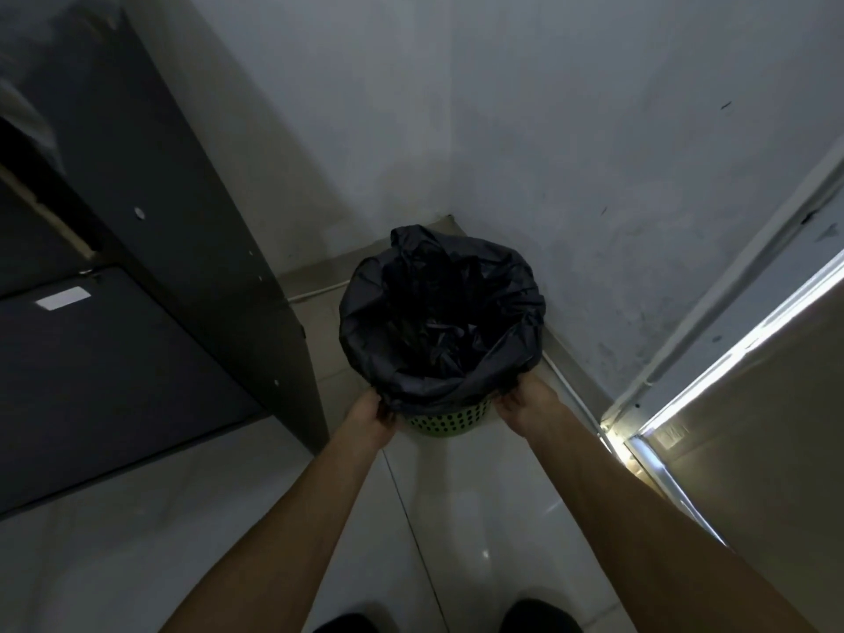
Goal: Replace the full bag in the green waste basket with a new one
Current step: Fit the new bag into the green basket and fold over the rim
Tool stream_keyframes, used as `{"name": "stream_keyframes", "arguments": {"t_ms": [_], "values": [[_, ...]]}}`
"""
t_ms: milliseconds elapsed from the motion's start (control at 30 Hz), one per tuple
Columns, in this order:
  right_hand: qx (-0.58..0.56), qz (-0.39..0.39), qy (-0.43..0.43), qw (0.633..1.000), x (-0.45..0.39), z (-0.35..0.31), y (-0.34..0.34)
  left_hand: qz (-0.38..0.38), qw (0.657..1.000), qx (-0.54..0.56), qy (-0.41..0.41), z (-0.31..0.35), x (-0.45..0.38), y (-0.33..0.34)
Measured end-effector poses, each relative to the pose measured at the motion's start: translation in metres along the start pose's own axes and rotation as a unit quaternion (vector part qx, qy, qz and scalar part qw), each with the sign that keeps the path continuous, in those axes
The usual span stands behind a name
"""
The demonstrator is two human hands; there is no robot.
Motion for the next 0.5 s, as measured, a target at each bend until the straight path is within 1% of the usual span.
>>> {"name": "stream_keyframes", "arguments": {"t_ms": [33, 100, 133, 167, 267, 300, 367, 500], "values": [[0.007, 0.015, -0.009, 1.000, 0.002, -0.001, -0.001, 0.043, 0.998, -0.039, 0.035, 0.004, -0.001, -0.005], [0.039, 0.044, -0.024, 0.998, 0.001, -0.003, -0.002, 0.138, 0.979, -0.103, 0.111, 0.015, 0.002, -0.014], [0.057, 0.057, -0.035, 0.996, 0.001, -0.005, -0.001, 0.155, 0.973, -0.107, 0.131, 0.018, 0.003, -0.016], [0.055, 0.064, -0.046, 0.995, 0.002, -0.006, -0.001, 0.145, 0.976, -0.096, 0.130, 0.017, 0.001, -0.016], [0.040, 0.073, -0.075, 0.994, 0.007, -0.002, 0.003, 0.041, 0.994, -0.064, 0.077, 0.002, -0.006, -0.006], [0.052, 0.069, -0.080, 0.993, 0.010, 0.001, 0.004, 0.025, 0.996, -0.066, 0.062, -0.001, -0.008, -0.006], [0.083, 0.044, -0.074, 0.993, 0.016, 0.007, 0.005, 0.023, 0.997, -0.061, 0.040, -0.005, -0.011, -0.008], [0.073, 0.007, -0.003, 0.997, 0.015, 0.023, 0.004, 0.007, 0.999, -0.046, 0.007, -0.009, -0.003, -0.004]]}}
Point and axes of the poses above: each hand's wrist, its own x-axis away from the middle knuckle, its own y-axis out of the palm, z = x × y, the point moved 5 cm from there along -x, towards the middle knuckle, and after that the axes turned 2 degrees about -y, right-handed, at the moved point
